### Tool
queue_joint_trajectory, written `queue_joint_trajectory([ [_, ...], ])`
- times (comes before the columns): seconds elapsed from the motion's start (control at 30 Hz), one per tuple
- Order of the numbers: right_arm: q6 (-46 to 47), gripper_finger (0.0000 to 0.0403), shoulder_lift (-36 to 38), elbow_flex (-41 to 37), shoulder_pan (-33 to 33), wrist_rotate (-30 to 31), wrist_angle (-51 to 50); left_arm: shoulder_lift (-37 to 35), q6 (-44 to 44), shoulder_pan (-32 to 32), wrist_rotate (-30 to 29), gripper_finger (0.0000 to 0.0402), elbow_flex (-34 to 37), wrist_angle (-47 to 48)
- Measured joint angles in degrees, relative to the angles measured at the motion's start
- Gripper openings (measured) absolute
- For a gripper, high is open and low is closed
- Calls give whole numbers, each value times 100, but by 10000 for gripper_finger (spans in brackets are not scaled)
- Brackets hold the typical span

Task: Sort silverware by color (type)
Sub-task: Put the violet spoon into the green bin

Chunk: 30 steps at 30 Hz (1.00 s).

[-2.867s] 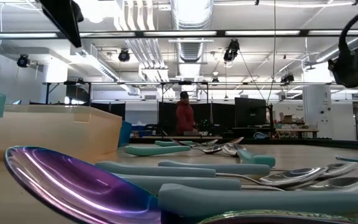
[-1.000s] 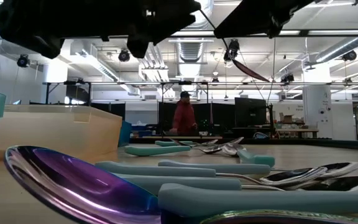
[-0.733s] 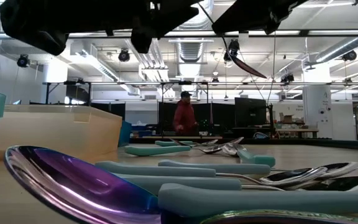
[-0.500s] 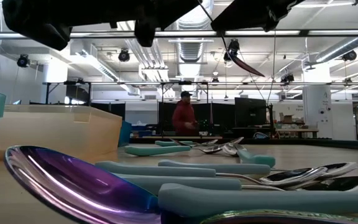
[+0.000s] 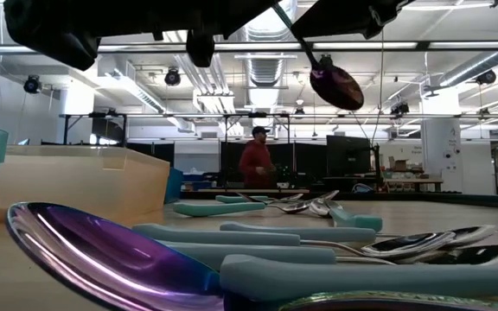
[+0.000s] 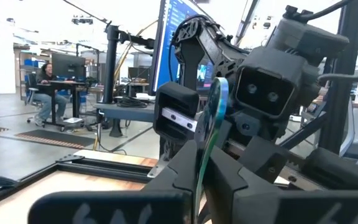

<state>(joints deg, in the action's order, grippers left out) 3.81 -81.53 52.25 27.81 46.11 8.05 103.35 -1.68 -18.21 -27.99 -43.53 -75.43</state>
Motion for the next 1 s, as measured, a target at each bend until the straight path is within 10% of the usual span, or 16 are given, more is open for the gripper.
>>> queue_joint_trajectory([
  [0.43, 639, 127, 640, 2, 78, -25, -663, -370, -246, 196, 0, 0, 19, 797],
  [1.0, 4879, 119, 954, 7, 107, -3276, -3923, -2656, 2879, -529, 1619, 0, -1463, 8106],
])
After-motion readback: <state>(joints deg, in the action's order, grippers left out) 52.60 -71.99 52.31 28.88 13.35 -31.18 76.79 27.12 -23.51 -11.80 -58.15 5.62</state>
